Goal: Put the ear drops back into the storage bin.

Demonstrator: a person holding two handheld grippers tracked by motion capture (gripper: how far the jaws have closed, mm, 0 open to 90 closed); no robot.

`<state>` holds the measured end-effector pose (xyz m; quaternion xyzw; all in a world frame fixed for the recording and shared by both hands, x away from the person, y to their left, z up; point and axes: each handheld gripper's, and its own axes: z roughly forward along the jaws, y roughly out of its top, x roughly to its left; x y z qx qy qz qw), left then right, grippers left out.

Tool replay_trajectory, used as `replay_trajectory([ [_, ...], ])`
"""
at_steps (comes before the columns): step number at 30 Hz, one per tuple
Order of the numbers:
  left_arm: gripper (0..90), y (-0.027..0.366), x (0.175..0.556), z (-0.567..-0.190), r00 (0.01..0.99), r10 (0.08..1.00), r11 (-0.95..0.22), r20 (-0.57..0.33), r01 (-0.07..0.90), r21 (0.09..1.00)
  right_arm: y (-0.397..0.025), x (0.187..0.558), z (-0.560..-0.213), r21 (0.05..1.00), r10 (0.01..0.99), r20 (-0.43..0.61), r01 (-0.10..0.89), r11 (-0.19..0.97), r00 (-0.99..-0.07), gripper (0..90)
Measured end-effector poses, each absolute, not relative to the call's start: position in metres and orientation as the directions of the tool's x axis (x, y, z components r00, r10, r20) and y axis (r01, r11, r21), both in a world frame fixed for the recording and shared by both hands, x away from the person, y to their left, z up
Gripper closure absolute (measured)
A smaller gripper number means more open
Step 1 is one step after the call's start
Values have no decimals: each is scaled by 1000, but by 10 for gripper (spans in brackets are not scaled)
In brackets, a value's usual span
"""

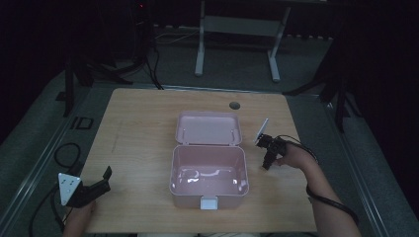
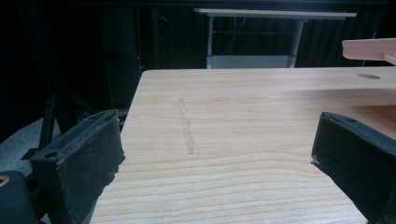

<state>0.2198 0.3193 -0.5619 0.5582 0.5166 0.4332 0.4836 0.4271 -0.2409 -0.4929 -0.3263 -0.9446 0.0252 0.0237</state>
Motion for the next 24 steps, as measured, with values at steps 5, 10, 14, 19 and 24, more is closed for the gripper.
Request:
replay_trajectory([
  [5, 20, 319, 220, -562, 91, 996, 2, -16, 158, 987, -241, 418, -488, -75, 521, 20, 518, 852, -853, 597],
  [10, 20, 319, 220, -562, 92, 996, 2, -16, 158, 987, -242, 408, -486, -95, 432, 11, 429, 898, -902, 597],
  [14, 20, 319, 220, -562, 91, 996, 1, -16, 157, 988, -244, 400, -485, -98, 367, 14, 364, 926, -930, 597],
  [19, 20, 319, 220, -562, 91, 996, 1, -16, 158, 987, -245, 387, -483, -78, 250, 6, 249, 965, -968, 597],
  [24, 20, 319, 220, -562, 91, 996, 1, -16, 158, 987, -243, 373, -481, -67, 151, 4, 150, 986, -989, 596],
])
